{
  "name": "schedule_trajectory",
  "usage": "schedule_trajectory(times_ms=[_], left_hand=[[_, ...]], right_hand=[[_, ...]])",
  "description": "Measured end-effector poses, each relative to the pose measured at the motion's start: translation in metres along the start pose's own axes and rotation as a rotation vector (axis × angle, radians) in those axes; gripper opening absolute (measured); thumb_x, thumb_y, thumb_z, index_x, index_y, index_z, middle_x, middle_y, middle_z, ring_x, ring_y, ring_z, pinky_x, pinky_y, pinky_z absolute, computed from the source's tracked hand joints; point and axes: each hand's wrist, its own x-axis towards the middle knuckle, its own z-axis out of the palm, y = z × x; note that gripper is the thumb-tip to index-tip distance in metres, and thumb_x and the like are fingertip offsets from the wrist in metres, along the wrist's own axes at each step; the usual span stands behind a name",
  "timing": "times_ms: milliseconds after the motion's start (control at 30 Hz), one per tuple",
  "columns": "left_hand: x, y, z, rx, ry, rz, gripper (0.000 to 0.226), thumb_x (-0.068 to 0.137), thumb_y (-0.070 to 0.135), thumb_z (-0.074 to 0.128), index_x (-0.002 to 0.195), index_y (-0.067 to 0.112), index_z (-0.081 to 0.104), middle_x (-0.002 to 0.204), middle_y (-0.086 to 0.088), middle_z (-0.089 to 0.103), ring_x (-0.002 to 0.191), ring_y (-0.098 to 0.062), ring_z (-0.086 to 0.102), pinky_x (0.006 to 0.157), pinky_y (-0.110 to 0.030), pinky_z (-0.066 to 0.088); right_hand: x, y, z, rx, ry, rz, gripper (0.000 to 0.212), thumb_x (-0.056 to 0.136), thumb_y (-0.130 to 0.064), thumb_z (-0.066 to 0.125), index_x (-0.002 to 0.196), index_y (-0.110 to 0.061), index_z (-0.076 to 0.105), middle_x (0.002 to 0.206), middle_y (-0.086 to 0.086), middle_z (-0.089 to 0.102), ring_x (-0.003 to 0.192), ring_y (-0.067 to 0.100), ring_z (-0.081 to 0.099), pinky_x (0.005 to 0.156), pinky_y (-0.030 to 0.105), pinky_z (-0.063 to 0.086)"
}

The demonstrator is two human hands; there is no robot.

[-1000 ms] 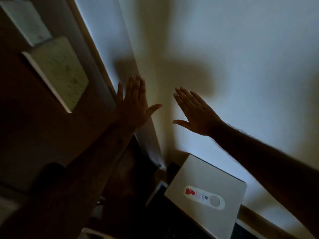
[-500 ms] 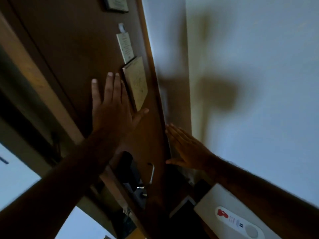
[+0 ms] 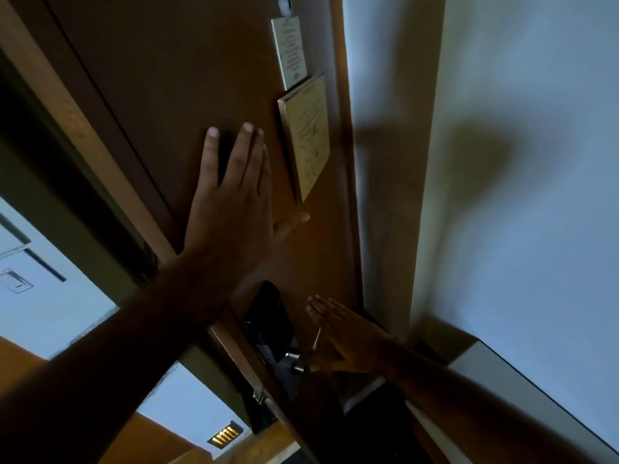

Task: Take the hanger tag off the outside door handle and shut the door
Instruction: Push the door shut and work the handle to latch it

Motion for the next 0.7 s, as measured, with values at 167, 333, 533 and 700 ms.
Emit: schedule_trajectory(times_ms=[167, 333, 533, 700], left_hand=[[0.001, -0.019, 0.031, 0.109, 0.013, 0.007, 0.112, 0.097, 0.081, -0.009, 0.168, -0.004, 0.008, 0.179, -0.019, 0.007, 0.167, -0.034, -0.002, 0.134, -0.062, 0.004], [0.000, -0.050, 0.076, 0.138, 0.020, -0.022, 0.110, 0.098, 0.080, -0.008, 0.167, -0.005, 0.001, 0.179, -0.019, 0.001, 0.167, -0.034, -0.003, 0.136, -0.057, 0.004], [-0.008, -0.098, 0.137, 0.090, 0.073, -0.030, 0.106, 0.105, 0.078, 0.010, 0.168, -0.007, -0.001, 0.178, -0.022, -0.006, 0.167, -0.036, -0.003, 0.135, -0.054, -0.001], [-0.003, -0.141, 0.188, 0.095, 0.092, -0.028, 0.105, 0.105, 0.078, 0.003, 0.168, -0.005, -0.002, 0.178, -0.022, -0.007, 0.167, -0.035, -0.003, 0.135, -0.053, 0.003]], right_hand=[[0.040, -0.006, 0.019, 0.062, -0.009, 0.017, 0.101, 0.100, -0.077, 0.041, 0.162, 0.002, 0.026, 0.172, 0.020, 0.022, 0.161, 0.029, 0.012, 0.129, 0.050, 0.025], [0.084, -0.021, 0.034, 0.053, -0.008, 0.006, 0.097, 0.097, -0.074, 0.050, 0.153, 0.005, 0.046, 0.163, 0.024, 0.040, 0.154, 0.035, 0.036, 0.121, 0.049, 0.041], [0.136, -0.057, 0.054, 0.166, 0.022, 0.199, 0.103, 0.095, -0.080, 0.025, 0.159, 0.000, 0.038, 0.169, 0.019, 0.029, 0.156, 0.033, 0.031, 0.124, 0.042, 0.034], [0.193, -0.080, 0.069, 0.214, -0.063, 0.299, 0.115, 0.084, -0.087, -0.002, 0.166, -0.009, 0.020, 0.174, 0.012, 0.016, 0.160, 0.029, 0.018, 0.128, 0.036, 0.019]])
